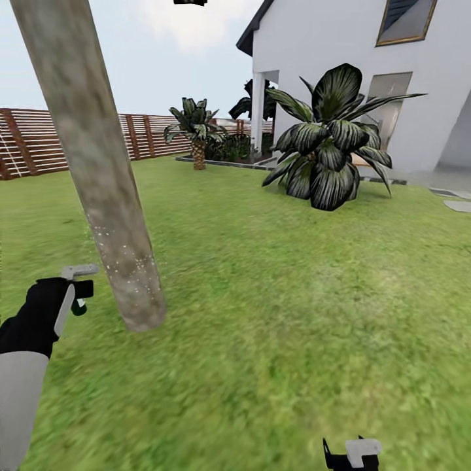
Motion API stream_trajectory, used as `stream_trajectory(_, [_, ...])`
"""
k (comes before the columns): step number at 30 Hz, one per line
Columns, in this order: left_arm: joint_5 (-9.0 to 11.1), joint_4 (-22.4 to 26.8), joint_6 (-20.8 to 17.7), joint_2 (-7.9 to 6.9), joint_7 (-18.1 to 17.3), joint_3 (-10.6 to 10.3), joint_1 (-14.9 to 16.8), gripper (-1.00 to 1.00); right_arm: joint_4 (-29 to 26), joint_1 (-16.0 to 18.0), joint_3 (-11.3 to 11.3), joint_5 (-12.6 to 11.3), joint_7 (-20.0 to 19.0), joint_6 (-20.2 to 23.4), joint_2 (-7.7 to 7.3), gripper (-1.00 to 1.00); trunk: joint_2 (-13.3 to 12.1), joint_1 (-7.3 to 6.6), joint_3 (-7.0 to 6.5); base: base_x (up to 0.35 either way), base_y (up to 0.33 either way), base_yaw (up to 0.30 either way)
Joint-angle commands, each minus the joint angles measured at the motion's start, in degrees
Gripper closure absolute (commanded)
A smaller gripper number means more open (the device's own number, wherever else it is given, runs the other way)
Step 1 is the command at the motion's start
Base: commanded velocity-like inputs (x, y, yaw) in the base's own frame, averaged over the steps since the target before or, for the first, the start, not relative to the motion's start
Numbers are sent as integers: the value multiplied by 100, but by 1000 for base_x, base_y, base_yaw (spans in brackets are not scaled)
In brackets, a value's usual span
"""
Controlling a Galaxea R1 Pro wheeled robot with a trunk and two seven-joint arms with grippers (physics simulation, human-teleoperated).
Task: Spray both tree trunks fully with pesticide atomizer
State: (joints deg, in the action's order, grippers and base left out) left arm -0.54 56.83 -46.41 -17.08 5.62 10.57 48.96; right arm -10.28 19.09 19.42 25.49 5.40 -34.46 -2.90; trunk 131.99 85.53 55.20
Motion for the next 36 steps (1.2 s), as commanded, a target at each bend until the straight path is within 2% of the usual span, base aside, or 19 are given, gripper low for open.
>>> stream_trajectory(1, [-8,81,-53,8,9,-2,63,100,8,0,18,61,41,-17,0,-100,2,-1,5,6,-4,8])
stream_trajectory(4, [-5,172,-352,14,9,-9,256,100,7,3,18,61,41,-17,0,-100,2,-1,5,2,-1,2])
stream_trajectory(7, [-1,103,-410,21,32,-4,208,100,8,2,18,63,41,-17,0,-100,2,-1,5,0,0,0])
stream_trajectory(9, [8,19,-297,54,34,-3,7,100,8,4,18,63,41,-17,0,-100,2,-1,5,0,0,0])
stream_trajectory(11, [-1,-15,-28,114,39,-3,-163,100,8,4,18,67,41,-17,0,-100,2,-1,5,0,-16,0])
stream_trajectory(14, [-15,-31,150,157,42,-2,-249,100,8,4,18,70,41,-17,0,-100,2,-1,5,60,-206,0])
stream_trajectory(27, [-16,38,143,161,27,18,-251,100,8,4,18,70,41,-17,0,-100,2,-1,5,154,-235,0])
stream_trajectory(30, [-15,8,168,155,27,31,-264,100,8,4,18,70,41,-17,0,-100,2,-1,5,-163,-204,0])
stream_trajectory(33, [12,-85,198,151,27,37,-498,100,8,5,18,70,41,-18,0,-100,2,-1,5,-295,-120,0])
stream_trajectory(36, [30,-100,194,159,28,33,-547,100,8,3,18,70,41,-17,0,-100,2,-1,5,-241,-149,0])
